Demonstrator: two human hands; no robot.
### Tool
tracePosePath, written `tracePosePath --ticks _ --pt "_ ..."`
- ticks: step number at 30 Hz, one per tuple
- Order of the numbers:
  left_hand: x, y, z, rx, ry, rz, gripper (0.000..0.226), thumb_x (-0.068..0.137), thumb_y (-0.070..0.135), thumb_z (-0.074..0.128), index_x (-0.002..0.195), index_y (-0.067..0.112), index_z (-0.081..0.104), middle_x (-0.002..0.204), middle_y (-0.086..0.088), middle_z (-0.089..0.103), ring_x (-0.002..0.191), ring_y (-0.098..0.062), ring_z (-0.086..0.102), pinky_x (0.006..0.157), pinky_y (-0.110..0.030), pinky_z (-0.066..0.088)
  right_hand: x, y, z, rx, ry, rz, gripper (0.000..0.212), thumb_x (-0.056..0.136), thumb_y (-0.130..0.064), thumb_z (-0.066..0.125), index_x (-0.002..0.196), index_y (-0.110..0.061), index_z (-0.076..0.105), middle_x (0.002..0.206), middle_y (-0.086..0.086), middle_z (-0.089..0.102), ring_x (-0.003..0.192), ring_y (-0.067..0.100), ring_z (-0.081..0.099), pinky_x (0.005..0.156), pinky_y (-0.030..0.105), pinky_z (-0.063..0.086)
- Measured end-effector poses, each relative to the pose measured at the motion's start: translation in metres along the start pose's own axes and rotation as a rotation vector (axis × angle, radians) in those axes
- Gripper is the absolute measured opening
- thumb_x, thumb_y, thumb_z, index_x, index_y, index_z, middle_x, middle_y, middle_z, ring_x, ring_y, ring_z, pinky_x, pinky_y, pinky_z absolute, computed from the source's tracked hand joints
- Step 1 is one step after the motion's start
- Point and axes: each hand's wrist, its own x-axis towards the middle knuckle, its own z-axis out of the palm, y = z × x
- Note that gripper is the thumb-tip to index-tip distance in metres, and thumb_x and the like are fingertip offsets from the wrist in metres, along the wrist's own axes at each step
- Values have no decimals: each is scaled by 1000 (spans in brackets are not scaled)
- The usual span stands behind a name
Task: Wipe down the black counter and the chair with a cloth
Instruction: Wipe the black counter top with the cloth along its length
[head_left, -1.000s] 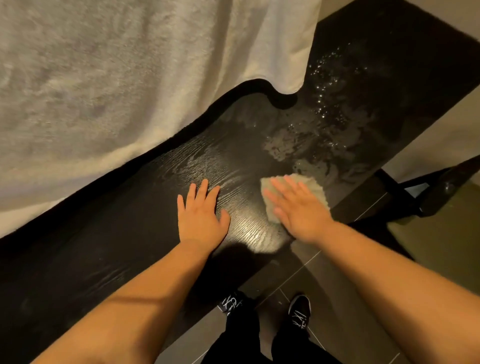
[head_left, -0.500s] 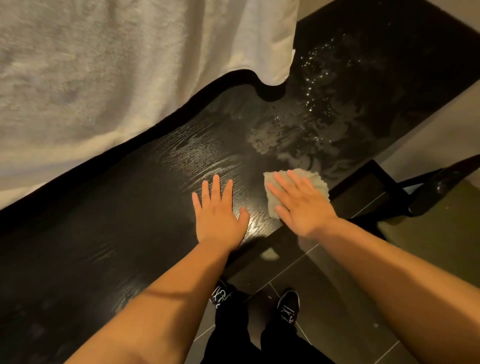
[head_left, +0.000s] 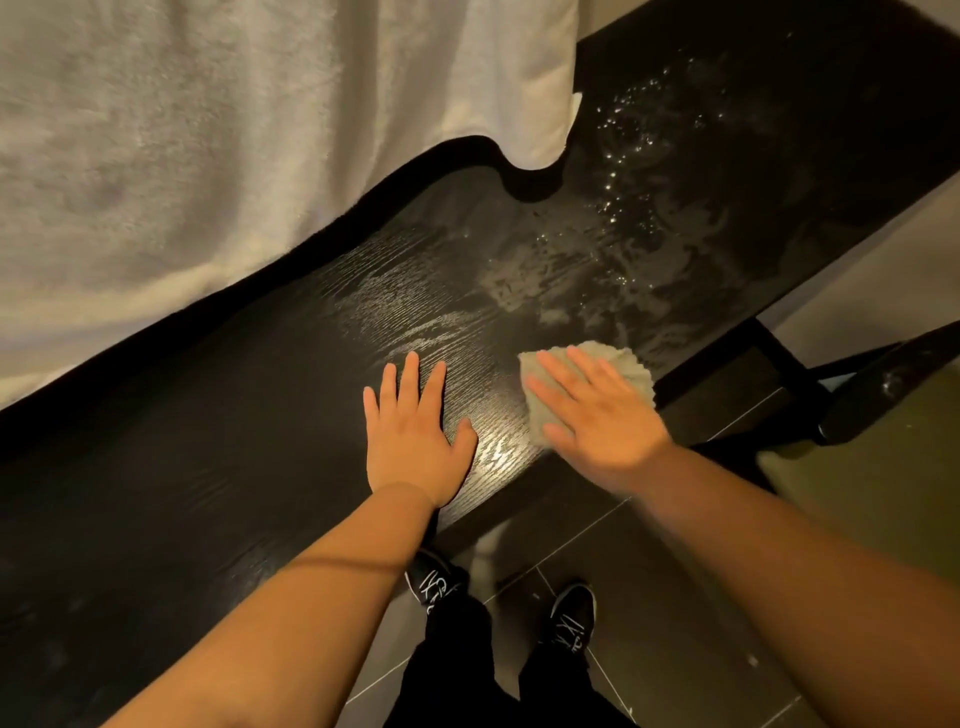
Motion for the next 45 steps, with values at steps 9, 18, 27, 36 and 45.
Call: tracePosePath --ticks 9,18,27,36,45 --pt "0 1 0 -26 25 -4 80 93 62 38 165 29 30 176 -6 15 162 -32 7 131 -56 6 13 -38 4 -13 8 191 67 103 -46 22 166 -24 18 174 9 11 159 40 3 126 60 13" --pt "0 1 1 -37 36 -7 79 93 61 39 165 29 31 176 -5 16 162 -32 8 131 -56 5 29 80 -21 -32 21 126 70 102 -54 31 164 -21 30 170 7 26 157 37 18 125 57 19" --pt "1 2 -1 -43 52 -18 79 91 61 41 163 28 35 175 -6 19 161 -33 11 130 -58 9 28 -19 -3 6 -62 -86 68 104 -53 30 166 -29 18 174 1 10 161 29 2 129 51 8" --pt "2 1 0 -40 48 -29 77 94 61 38 164 28 32 175 -7 15 161 -32 10 131 -55 7 62 41 -24 36 16 360 68 105 -47 18 167 -20 5 174 8 2 159 37 -1 129 53 3" --pt "3 1 0 -12 24 -36 82 94 63 37 166 28 24 177 -7 10 162 -31 6 131 -55 5 60 7 -10 -31 -60 -180 67 106 -55 30 166 -28 17 174 2 13 160 32 5 129 51 9"
